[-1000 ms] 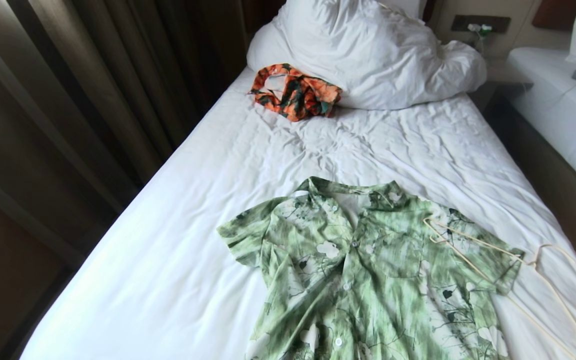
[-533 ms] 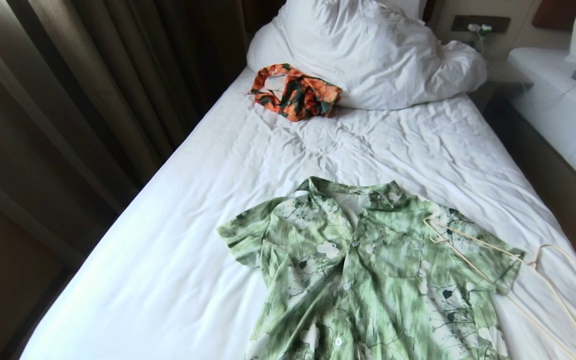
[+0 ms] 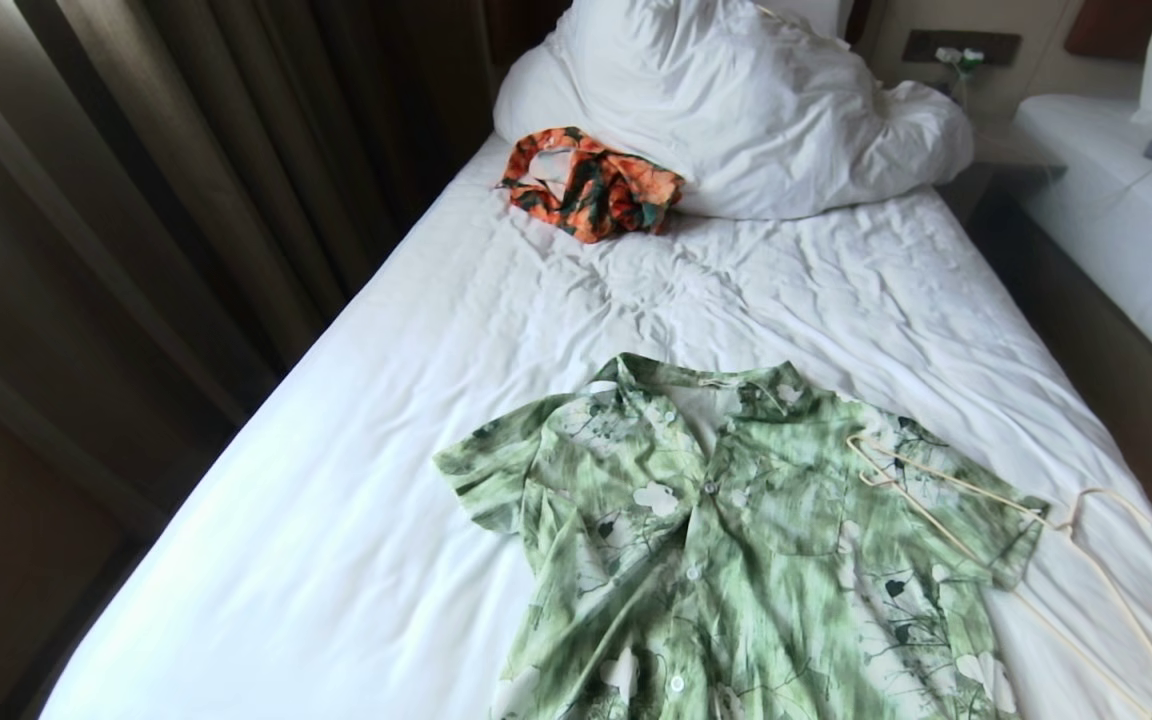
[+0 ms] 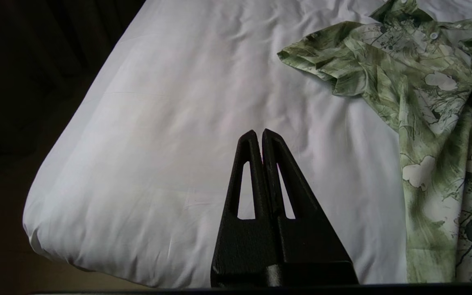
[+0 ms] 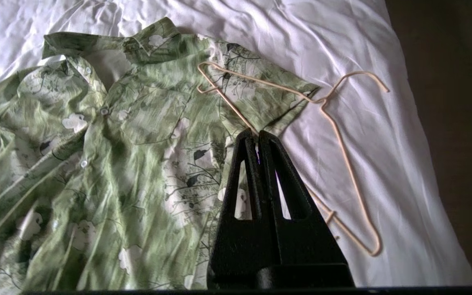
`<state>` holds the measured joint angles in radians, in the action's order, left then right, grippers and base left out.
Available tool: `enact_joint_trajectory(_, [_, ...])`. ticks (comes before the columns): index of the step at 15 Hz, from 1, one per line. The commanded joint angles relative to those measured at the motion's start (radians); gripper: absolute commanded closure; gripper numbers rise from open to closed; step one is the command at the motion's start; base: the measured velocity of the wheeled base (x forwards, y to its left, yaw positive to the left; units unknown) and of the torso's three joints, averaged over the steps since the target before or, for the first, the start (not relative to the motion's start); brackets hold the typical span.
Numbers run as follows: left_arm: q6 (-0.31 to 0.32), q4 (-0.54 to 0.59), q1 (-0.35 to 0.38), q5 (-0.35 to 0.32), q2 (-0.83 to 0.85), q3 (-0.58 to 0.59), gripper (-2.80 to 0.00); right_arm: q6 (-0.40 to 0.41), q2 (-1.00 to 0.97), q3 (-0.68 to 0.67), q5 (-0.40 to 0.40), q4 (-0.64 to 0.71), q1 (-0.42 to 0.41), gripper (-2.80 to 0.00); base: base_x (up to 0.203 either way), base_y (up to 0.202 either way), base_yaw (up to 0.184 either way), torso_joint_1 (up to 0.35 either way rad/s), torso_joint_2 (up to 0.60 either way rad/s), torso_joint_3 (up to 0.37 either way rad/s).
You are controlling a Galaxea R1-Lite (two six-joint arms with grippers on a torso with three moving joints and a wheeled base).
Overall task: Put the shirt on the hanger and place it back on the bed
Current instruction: Lift the shirt and hanger
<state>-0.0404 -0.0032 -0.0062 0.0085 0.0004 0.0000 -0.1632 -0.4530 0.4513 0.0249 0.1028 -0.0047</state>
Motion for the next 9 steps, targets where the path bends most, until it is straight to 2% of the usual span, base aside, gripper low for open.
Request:
enact_joint_trajectory(1, [-0.001,0.000,0.000,0.001,0.000,0.000,0.00,-0.094,-0.292,0.095,0.001,-0.001,-0.001,0.00,0.000,0.000,0.000,0.000,0.00,0.000])
enact_joint_trajectory(6, [-0.001,0.000,0.000,0.001,0.000,0.000,0.00,-0.305,-0.724,0.180,-0.019,-0.062,-0.020,0.00,0.000,0.000,0.000,0.000,0.00,0.000])
enact_joint_trajectory(8, [-0.001,0.000,0.000,0.001,0.000,0.000,0.00,-0.349,-0.903,0.204,-0.088,-0.108,-0.087,0.00,0.000,0.000,0.000,0.000,0.00,0.000])
enact_joint_trajectory(9, [-0.001,0.000,0.000,0.001,0.000,0.000,0.00,-0.361,-0.982,0.223,-0.139,-0.119,-0.152,0.00,0.000,0.000,0.000,0.000,0.00,0.000])
